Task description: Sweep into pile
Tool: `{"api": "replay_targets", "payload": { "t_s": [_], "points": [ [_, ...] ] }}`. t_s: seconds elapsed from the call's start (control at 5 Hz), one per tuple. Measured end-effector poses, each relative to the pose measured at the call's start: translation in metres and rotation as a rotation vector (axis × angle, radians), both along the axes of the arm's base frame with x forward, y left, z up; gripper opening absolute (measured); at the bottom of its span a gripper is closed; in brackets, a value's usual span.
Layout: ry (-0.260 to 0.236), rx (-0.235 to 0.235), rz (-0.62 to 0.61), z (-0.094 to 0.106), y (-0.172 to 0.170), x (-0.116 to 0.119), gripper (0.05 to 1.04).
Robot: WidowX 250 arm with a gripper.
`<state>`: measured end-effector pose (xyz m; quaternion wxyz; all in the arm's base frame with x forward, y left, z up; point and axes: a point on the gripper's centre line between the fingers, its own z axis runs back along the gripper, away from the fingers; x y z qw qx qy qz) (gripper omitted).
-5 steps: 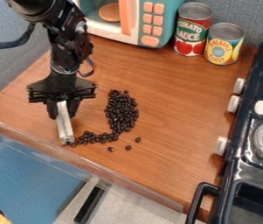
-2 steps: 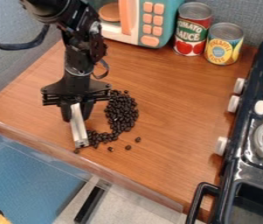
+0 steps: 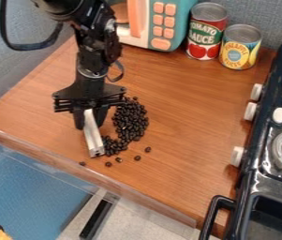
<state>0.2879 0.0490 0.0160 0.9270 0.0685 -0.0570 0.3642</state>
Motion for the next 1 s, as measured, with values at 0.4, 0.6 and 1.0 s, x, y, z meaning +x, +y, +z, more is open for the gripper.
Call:
{"api": "replay_targets", "payload": {
  "t_s": [0.4, 0.6, 1.0],
  "points": [
    [-0.008, -0.01, 0.015, 0.0, -0.008, 0.015, 0.364],
    [-0.012, -0.017, 0.022, 0.001, -0.011, 0.022, 0.364],
    [-0.004, -0.041, 0.016, 0.003, -0.02, 0.023, 0.364]
  ]
}}
